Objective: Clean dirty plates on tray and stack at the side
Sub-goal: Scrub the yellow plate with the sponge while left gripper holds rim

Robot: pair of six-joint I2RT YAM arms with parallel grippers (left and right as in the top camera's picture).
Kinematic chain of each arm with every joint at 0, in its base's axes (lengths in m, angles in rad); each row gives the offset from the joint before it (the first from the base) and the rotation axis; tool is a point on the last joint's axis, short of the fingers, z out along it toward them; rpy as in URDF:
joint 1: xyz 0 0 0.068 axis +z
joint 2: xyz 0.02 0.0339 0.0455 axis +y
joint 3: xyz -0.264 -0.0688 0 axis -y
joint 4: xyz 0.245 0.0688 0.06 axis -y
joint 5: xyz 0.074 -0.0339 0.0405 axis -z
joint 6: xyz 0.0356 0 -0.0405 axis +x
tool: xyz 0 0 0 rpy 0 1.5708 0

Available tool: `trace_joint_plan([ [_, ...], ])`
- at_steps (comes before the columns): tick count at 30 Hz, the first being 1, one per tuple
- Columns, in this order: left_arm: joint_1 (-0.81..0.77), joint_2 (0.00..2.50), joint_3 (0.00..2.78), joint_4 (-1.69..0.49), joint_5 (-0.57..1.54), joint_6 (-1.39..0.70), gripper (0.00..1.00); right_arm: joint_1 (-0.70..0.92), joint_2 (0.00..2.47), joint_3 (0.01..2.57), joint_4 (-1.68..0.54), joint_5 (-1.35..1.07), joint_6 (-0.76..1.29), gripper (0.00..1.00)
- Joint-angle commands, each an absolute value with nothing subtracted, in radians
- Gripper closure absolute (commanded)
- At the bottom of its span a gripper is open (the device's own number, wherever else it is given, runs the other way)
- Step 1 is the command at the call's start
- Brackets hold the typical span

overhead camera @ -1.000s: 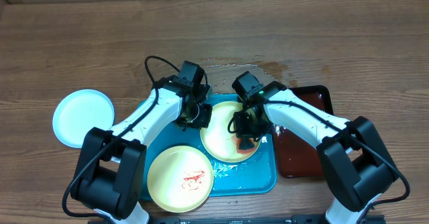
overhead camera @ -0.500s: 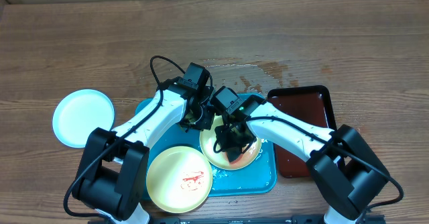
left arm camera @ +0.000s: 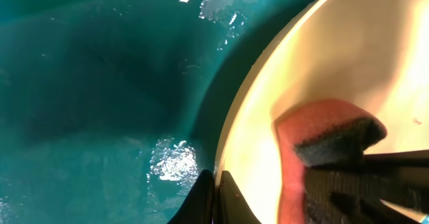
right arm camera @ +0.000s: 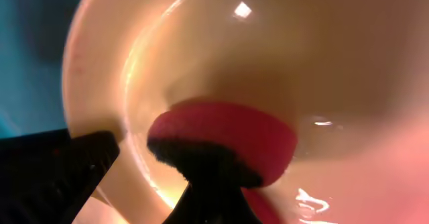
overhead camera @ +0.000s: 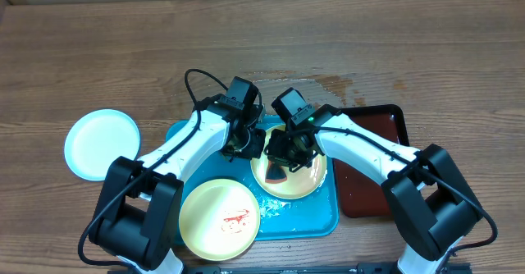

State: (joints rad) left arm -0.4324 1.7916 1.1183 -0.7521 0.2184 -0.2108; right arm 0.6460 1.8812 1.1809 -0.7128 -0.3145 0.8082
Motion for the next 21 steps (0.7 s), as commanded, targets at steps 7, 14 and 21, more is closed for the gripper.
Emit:
trace_joint_plan([
  [7, -0.446, 1.771, 1.135, -0.757, 0.259, -0.225, 0.96, 0.587, 1.892, 1.177, -0.957, 0.029, 0.824, 0.96],
  [14, -0.445, 1.771, 1.135, -0.756, 0.255, -0.225, 0.96, 0.566, 1.892, 1.177, -0.982, 0.086, 0.727, 0.96],
  [21, -0.445, 1.771, 1.135, -0.757, 0.255, -0.225, 0.96, 0.566, 1.892, 1.178, -0.801, 0.089, 0.694, 0.96],
])
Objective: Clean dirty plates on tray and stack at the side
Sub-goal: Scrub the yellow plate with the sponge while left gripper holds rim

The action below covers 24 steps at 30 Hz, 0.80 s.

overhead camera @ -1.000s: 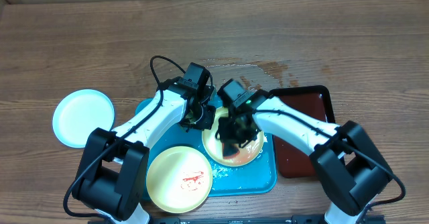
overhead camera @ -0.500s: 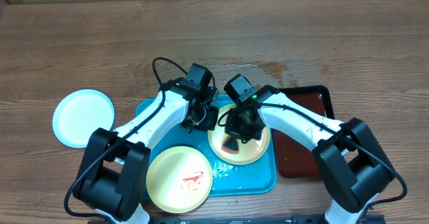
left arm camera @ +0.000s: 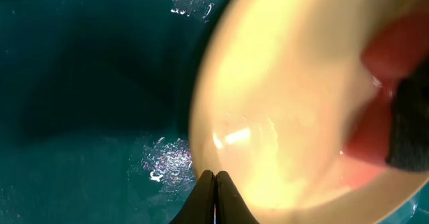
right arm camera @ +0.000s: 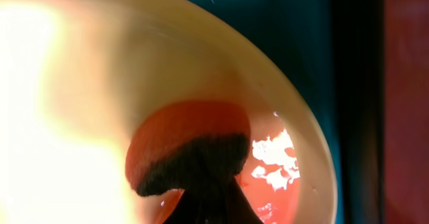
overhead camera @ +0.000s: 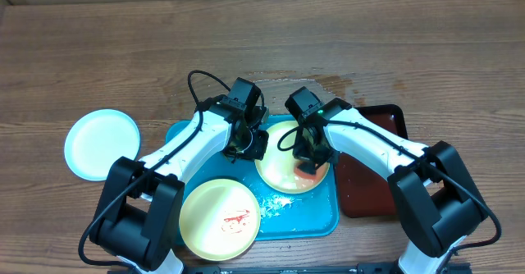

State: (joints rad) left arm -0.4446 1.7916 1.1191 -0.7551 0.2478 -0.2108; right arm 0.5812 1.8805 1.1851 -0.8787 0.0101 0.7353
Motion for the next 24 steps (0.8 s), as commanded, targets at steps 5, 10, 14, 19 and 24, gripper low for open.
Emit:
trace_joint_plan([
  [5, -0.445, 1.771, 1.135, -0.765, 0.226, -0.245, 0.57, 0.566, 1.892, 1.179, -0.772, 0.085, 0.657, 0.96],
  [10, -0.435, 1.771, 1.135, -0.770, 0.157, -0.271, 0.32, 0.566, 1.892, 1.179, -0.806, 0.085, 0.656, 0.96],
  [14, -0.416, 1.771, 1.135, -0.775, 0.153, -0.309, 0.37, 0.566, 1.892, 1.179, -0.817, 0.084, 0.653, 0.96],
  [19, -0.410, 1.773, 1.135, -0.774, 0.154, -0.355, 0.57, 0.566, 1.892, 1.179, -0.816, 0.084, 0.653, 0.96],
  [24, -0.418, 1.803, 1.135, -0.772, 0.157, -0.390, 0.57, 0.566, 1.892, 1.179, -0.817, 0.084, 0.653, 0.96],
])
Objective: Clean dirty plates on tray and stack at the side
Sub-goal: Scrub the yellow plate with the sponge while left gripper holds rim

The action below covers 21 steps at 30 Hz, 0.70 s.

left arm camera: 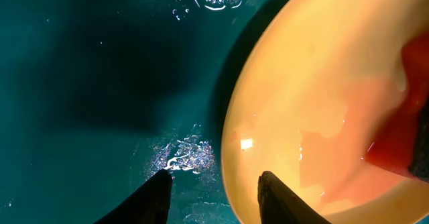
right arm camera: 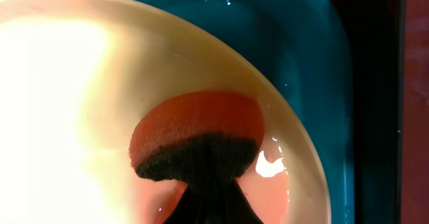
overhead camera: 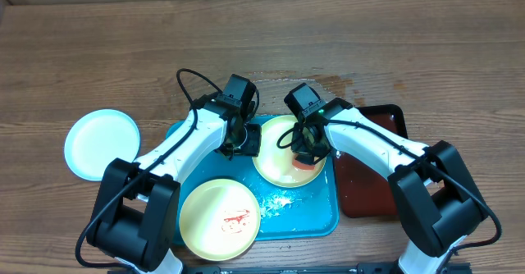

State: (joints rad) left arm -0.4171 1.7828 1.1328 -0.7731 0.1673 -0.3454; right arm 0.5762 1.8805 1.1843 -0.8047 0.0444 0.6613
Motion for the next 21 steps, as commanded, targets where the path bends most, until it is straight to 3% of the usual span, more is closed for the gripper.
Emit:
trace_joint_plan([
  [1, -0.418, 1.810, 1.135, -0.769, 0.157, -0.398, 0.57, 0.566, 1.892, 1.179, -0.817, 0.084, 0.653, 0.96],
  [6, -0.418, 1.839, 1.135, -0.746, 0.169, -0.429, 0.67, 0.566, 1.892, 1.179, -0.817, 0.084, 0.653, 0.96],
  [11, -0.418, 1.880, 1.135, -0.720, 0.190, -0.434, 0.64, 0.566, 1.892, 1.179, -0.817, 0.077, 0.653, 0.96],
  [13, -0.418, 1.898, 1.135, -0.707, 0.216, -0.434, 0.74, 0.566, 1.892, 1.179, -0.817, 0.077, 0.653, 0.96],
  [16, -0.418, 1.921, 1.135, -0.679, 0.262, -0.434, 0.96, 0.566, 1.892, 1.179, -0.817, 0.076, 0.653, 0.96],
  [21, -0.418, 1.939, 1.135, -0.661, 0.281, -0.434, 0.96, 0.566, 1.892, 1.179, -0.797, 0.019, 0.640, 0.96],
])
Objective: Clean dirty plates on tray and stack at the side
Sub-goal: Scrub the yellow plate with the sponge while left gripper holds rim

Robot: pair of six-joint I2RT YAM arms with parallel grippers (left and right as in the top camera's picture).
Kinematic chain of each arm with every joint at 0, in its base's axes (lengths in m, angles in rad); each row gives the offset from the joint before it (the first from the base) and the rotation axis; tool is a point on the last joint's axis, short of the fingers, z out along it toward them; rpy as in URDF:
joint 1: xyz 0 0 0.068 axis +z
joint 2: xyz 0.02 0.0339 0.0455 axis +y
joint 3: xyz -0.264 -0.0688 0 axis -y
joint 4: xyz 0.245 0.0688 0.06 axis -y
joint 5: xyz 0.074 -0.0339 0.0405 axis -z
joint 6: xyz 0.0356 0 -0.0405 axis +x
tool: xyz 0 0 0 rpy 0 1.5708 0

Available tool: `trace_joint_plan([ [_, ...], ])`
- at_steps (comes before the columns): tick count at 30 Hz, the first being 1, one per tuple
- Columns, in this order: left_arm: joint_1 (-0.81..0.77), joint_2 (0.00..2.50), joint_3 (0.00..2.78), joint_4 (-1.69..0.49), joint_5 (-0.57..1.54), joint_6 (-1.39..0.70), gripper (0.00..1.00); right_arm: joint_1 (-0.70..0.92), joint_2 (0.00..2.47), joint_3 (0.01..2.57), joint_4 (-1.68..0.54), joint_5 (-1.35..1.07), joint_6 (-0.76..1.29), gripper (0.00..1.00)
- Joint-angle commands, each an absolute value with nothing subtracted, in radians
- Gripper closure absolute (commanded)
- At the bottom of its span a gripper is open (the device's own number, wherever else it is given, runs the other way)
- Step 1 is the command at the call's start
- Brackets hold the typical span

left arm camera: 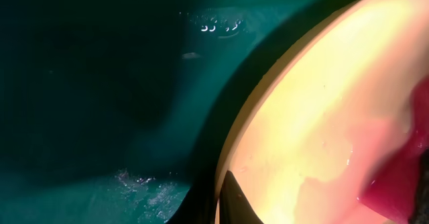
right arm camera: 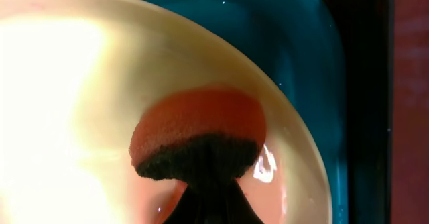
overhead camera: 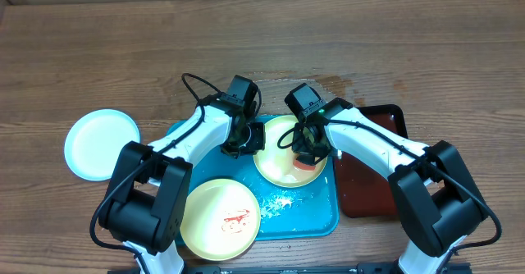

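A cream plate (overhead camera: pixel 281 161) lies on the teal tray (overhead camera: pixel 320 212), wet with reddish water. My left gripper (overhead camera: pixel 248 140) is shut on the plate's left rim; in the left wrist view its fingers (left arm camera: pixel 232 196) pinch the rim of that plate (left arm camera: pixel 315 110). My right gripper (overhead camera: pixel 308 154) is shut on a red sponge (right arm camera: pixel 198 127) with a dark scouring side, pressed on the right part of the plate (right arm camera: pixel 74 83). A second cream plate (overhead camera: pixel 220 216) with a red stain sits at the tray's front left corner. A pale blue plate (overhead camera: pixel 102 144) lies on the table to the left.
A dark red tray (overhead camera: pixel 373 163) lies just right of the teal tray, close to my right arm. White foam and water lie on the teal tray near the stained plate. A wet patch marks the table behind the trays.
My left gripper was open, its fingers astride the plate's left rim; now it is shut on that rim. The sponge in my right gripper has hardly shifted on the plate's right part.
At first my left gripper pinched the plate's rim while the sponge sat on the plate's left front part. Then the sponge was on the right part. After that the left gripper stood open at the rim, and now it grips the rim again.
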State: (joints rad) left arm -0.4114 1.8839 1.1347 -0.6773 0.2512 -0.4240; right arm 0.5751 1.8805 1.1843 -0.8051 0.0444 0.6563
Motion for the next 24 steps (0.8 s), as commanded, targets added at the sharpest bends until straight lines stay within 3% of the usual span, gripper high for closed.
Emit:
trace_joint_plan([
  [1, -0.418, 1.939, 1.135, -0.661, 0.282, -0.434, 0.96, 0.566, 1.892, 1.179, -0.776, -0.022, 0.612, 0.96],
  [10, -0.418, 1.939, 1.135, -0.669, 0.281, -0.434, 0.96, 0.566, 1.892, 1.181, -0.614, -0.393, 0.332, 0.96],
  [17, -0.418, 1.939, 1.135, -0.672, 0.281, -0.434, 0.96, 0.546, 1.892, 1.181, -0.765, -0.286, 0.491, 0.96],
  [24, -0.418, 1.939, 1.135, -0.676, 0.281, -0.434, 0.96, 0.481, 1.892, 1.181, -0.767, -0.157, 0.585, 0.96],
])
